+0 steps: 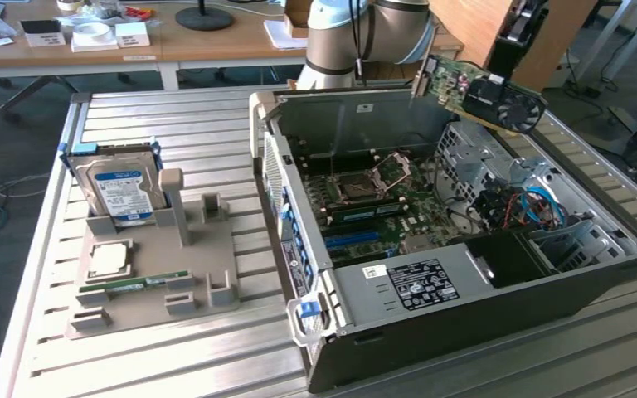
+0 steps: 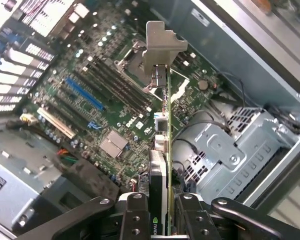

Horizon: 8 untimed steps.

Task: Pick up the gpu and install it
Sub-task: 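Insert the gpu into the slot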

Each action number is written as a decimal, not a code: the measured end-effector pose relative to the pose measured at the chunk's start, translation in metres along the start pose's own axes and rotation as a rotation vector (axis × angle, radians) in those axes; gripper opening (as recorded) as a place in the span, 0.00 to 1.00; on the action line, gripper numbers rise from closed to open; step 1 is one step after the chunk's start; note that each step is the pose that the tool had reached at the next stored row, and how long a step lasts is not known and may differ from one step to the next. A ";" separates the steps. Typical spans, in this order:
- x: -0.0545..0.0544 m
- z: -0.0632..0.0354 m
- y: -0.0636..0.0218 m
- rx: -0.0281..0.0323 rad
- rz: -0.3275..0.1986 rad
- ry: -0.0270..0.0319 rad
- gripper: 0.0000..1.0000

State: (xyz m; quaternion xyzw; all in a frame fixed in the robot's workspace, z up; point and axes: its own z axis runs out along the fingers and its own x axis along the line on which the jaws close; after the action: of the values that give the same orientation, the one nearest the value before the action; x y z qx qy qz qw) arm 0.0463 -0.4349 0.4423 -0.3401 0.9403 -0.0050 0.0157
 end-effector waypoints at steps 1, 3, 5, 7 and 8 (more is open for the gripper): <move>0.000 0.0002 0.0000 -0.0005 -0.016 -0.0004 0.27; 0.000 0.0006 0.0001 -0.0013 -0.048 -0.0010 0.27; 0.000 0.0009 0.0002 -0.0021 -0.078 -0.0016 0.27; 0.000 0.0013 0.0003 -0.0029 -0.110 -0.0022 0.27; 0.000 0.0015 0.0003 -0.0033 -0.125 -0.0025 0.27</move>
State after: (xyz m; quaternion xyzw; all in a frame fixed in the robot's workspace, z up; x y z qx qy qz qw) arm 0.0463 -0.4345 0.4408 -0.3981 0.9172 -0.0040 0.0160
